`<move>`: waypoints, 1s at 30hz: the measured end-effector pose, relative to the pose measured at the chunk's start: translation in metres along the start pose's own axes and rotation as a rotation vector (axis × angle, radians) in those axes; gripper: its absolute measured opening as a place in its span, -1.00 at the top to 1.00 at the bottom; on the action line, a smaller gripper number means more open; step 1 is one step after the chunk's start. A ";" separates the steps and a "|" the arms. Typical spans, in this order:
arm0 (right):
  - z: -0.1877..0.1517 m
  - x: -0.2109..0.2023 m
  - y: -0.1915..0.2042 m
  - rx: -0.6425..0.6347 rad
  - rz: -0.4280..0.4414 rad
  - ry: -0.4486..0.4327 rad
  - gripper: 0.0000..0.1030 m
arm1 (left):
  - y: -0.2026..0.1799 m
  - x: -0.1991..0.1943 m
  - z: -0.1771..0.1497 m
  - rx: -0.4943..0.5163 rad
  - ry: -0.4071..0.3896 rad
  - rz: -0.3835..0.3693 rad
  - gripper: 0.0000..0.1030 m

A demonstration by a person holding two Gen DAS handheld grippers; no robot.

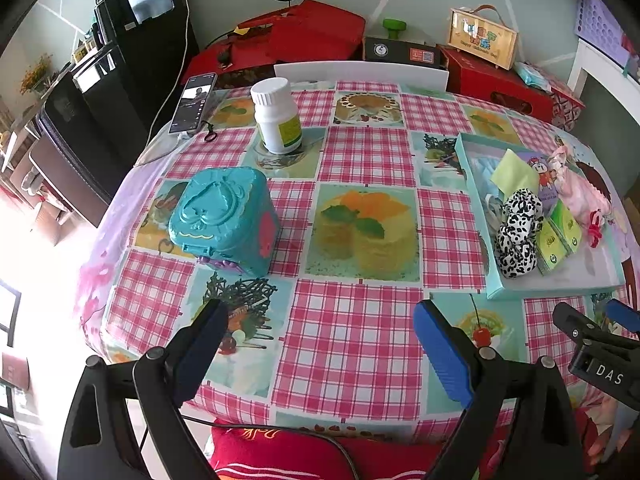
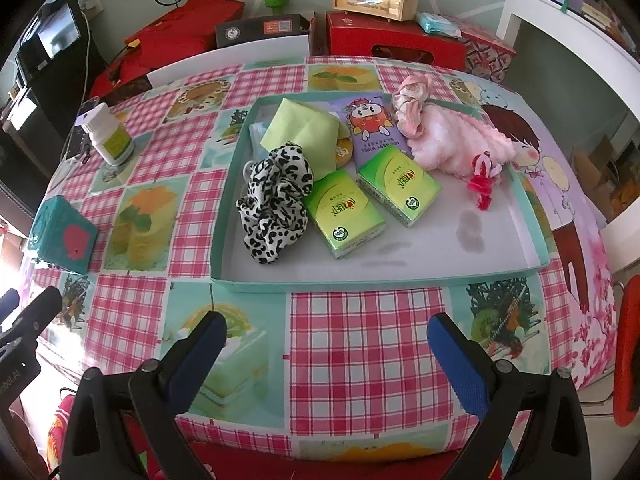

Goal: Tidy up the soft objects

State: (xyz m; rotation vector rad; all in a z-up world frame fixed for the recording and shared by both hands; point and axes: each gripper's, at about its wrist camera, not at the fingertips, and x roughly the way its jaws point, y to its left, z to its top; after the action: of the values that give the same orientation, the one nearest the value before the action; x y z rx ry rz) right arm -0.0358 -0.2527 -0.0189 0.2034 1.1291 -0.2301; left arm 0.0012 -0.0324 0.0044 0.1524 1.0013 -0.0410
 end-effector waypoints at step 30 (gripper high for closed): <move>0.000 -0.003 0.001 -0.005 -0.003 -0.002 -0.98 | 0.000 0.003 -0.002 -0.014 0.016 0.032 -0.82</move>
State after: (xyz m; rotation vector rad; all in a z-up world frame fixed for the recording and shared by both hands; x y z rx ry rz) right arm -0.0366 -0.2520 -0.0157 0.1977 1.1276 -0.2299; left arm 0.0007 -0.0317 0.0007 0.1564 1.0151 -0.0041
